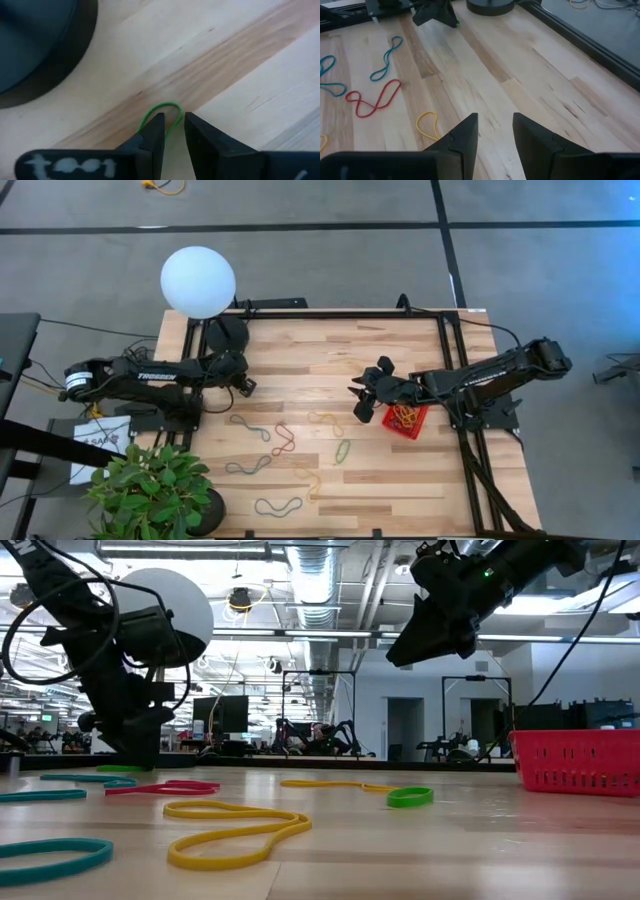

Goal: Pick and place rubber bands into bin
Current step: Put the top left green rubber band into the basket

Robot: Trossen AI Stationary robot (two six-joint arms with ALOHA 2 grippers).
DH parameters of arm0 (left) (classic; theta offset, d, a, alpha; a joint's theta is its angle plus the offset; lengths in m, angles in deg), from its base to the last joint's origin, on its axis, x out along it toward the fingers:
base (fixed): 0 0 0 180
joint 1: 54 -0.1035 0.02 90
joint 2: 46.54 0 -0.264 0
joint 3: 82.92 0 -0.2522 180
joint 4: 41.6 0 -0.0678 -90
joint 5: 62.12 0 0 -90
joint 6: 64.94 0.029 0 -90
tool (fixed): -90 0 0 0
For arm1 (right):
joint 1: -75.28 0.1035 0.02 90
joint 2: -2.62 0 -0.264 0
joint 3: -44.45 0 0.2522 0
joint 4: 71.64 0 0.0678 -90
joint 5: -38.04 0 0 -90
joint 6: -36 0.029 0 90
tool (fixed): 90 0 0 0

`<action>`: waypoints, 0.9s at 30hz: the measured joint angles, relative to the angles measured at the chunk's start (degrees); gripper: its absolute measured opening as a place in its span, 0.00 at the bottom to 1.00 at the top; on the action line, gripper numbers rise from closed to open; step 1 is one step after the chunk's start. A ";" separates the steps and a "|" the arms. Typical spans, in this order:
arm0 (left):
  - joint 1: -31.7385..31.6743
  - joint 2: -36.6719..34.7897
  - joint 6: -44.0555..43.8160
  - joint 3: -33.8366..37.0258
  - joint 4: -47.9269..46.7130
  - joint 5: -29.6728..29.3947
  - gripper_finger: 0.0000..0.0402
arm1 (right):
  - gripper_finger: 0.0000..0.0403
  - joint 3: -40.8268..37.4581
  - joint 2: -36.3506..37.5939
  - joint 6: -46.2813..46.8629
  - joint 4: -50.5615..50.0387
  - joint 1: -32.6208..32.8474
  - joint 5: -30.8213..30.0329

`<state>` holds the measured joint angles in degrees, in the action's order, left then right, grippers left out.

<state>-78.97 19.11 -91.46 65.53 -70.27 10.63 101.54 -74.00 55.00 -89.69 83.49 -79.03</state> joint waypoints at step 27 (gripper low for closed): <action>13.47 3.19 8.38 -14.05 32.68 21.50 0.00 | 0.29 0.00 4.43 5.00 -3.51 3.39 -1.36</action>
<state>-65.49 22.30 -83.08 51.48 -37.59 32.13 101.54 -69.57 60.01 -93.20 86.89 -80.38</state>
